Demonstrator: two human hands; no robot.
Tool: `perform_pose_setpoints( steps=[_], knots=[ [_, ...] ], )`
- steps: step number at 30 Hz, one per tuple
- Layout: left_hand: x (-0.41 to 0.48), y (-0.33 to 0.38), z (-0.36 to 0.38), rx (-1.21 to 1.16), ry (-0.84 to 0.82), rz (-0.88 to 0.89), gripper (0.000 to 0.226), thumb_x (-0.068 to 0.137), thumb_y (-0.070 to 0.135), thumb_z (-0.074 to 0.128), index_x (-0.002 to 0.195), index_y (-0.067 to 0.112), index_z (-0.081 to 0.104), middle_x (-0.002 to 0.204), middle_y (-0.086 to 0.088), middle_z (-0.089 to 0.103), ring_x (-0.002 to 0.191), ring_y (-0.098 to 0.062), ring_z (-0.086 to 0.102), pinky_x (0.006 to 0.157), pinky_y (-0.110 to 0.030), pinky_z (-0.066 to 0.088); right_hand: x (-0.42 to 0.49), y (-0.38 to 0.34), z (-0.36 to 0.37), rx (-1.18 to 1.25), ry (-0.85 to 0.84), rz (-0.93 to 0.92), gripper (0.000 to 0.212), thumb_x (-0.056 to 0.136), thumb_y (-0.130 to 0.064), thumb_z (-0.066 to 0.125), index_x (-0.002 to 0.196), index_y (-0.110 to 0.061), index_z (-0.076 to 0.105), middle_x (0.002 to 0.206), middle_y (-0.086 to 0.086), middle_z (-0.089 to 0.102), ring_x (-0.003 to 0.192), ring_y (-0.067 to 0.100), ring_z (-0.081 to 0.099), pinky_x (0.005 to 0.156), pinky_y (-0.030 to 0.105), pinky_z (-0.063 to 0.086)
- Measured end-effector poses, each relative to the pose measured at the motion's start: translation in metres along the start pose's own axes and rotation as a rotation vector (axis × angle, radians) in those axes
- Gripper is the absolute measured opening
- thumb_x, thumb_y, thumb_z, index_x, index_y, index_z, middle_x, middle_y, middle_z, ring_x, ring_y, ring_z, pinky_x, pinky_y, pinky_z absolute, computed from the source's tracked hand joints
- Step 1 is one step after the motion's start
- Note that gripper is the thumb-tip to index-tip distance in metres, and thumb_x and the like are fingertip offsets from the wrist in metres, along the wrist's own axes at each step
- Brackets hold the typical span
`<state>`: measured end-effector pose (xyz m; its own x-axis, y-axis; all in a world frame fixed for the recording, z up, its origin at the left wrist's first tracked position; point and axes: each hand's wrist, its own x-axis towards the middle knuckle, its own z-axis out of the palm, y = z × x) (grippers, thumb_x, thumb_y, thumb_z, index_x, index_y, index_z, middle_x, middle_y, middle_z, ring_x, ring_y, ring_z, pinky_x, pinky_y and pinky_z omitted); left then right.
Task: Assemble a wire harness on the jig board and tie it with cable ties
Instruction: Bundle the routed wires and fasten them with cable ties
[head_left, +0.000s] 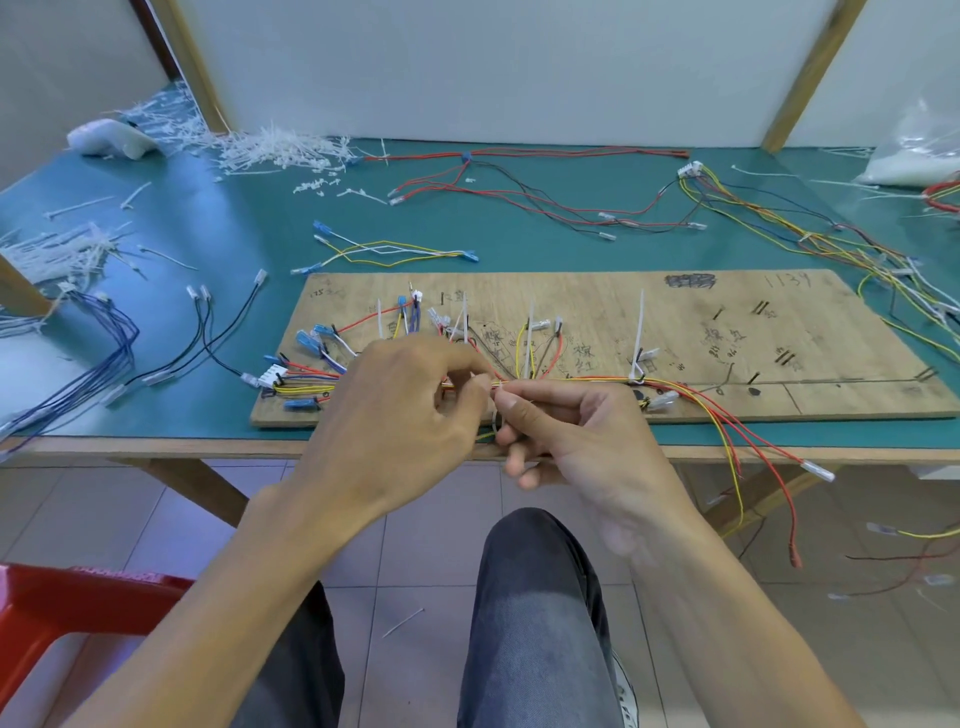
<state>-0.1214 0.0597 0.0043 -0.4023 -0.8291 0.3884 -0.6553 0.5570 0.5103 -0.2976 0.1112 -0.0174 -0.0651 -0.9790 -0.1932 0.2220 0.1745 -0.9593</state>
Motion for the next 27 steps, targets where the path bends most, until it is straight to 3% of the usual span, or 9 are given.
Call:
perform_pose_setpoints(
  steps=[2, 6, 8, 10, 14, 23, 27],
  knots=[
    [0.008, 0.004, -0.001, 0.060, -0.032, 0.009, 0.019, 0.093, 0.043, 0.058, 0.093, 0.036, 0.076, 0.075, 0.023, 0.062, 0.075, -0.002, 0.055, 0.069, -0.031, 0.044, 0.000, 0.000, 0.000, -0.002, -0.002, 0.002, 0.012, 0.096, -0.014, 0.076, 0.105, -0.007, 0.081, 0.073, 0.014, 0.071, 0.050, 0.017, 0.063, 0.047, 0.025, 0.053],
    [0.022, 0.005, -0.001, 0.026, -0.125, -0.044, 0.010, 0.093, 0.038, 0.070, 0.087, 0.034, 0.078, 0.066, 0.035, 0.057, 0.064, -0.001, 0.054, 0.060, -0.025, 0.036, -0.001, -0.001, 0.001, 0.018, 0.006, -0.002, 0.015, 0.096, -0.011, 0.074, 0.110, -0.006, 0.080, 0.074, 0.015, 0.071, 0.051, 0.017, 0.065, 0.049, 0.024, 0.054],
    [0.026, 0.004, -0.003, 0.027, -0.149, -0.027, 0.009, 0.092, 0.036, 0.072, 0.086, 0.033, 0.078, 0.061, 0.028, 0.058, 0.065, -0.002, 0.054, 0.059, -0.021, 0.035, -0.001, 0.000, 0.001, 0.025, 0.013, -0.004, 0.016, 0.096, -0.010, 0.075, 0.109, -0.005, 0.080, 0.074, 0.015, 0.072, 0.051, 0.017, 0.065, 0.049, 0.024, 0.054],
    [0.027, 0.005, -0.004, 0.047, -0.140, 0.020, 0.008, 0.092, 0.034, 0.072, 0.087, 0.032, 0.076, 0.061, 0.022, 0.056, 0.066, -0.001, 0.053, 0.061, -0.027, 0.039, -0.001, 0.000, 0.001, 0.033, 0.014, -0.004, 0.016, 0.095, -0.012, 0.076, 0.109, -0.006, 0.081, 0.075, 0.016, 0.072, 0.053, 0.017, 0.067, 0.050, 0.025, 0.056],
    [0.026, 0.008, 0.002, 0.047, -0.037, 0.093, 0.008, 0.094, 0.027, 0.071, 0.086, 0.027, 0.070, 0.073, 0.019, 0.056, 0.068, 0.003, 0.051, 0.066, -0.032, 0.044, -0.001, -0.003, 0.002, 0.051, 0.034, 0.018, 0.018, 0.093, -0.016, 0.079, 0.109, -0.008, 0.081, 0.080, 0.017, 0.075, 0.057, 0.019, 0.071, 0.052, 0.025, 0.058],
    [0.040, 0.013, 0.007, -0.110, 0.299, 0.085, 0.012, 0.101, 0.014, 0.064, 0.089, 0.013, 0.066, 0.075, 0.015, 0.053, 0.067, 0.001, 0.048, 0.065, -0.015, 0.033, -0.001, -0.001, 0.008, 0.016, 0.077, 0.040, 0.010, 0.095, -0.010, 0.077, 0.103, -0.005, 0.078, 0.071, 0.020, 0.073, 0.051, 0.022, 0.070, 0.047, 0.025, 0.055],
    [0.044, 0.017, 0.014, -0.118, 0.274, 0.109, 0.012, 0.101, 0.011, 0.063, 0.088, 0.010, 0.065, 0.076, 0.013, 0.050, 0.068, 0.002, 0.045, 0.065, -0.015, 0.031, 0.002, 0.000, 0.012, -0.024, 0.095, 0.058, 0.008, 0.096, -0.010, 0.076, 0.103, -0.005, 0.077, 0.069, 0.020, 0.073, 0.049, 0.023, 0.069, 0.044, 0.024, 0.052]
  ],
)
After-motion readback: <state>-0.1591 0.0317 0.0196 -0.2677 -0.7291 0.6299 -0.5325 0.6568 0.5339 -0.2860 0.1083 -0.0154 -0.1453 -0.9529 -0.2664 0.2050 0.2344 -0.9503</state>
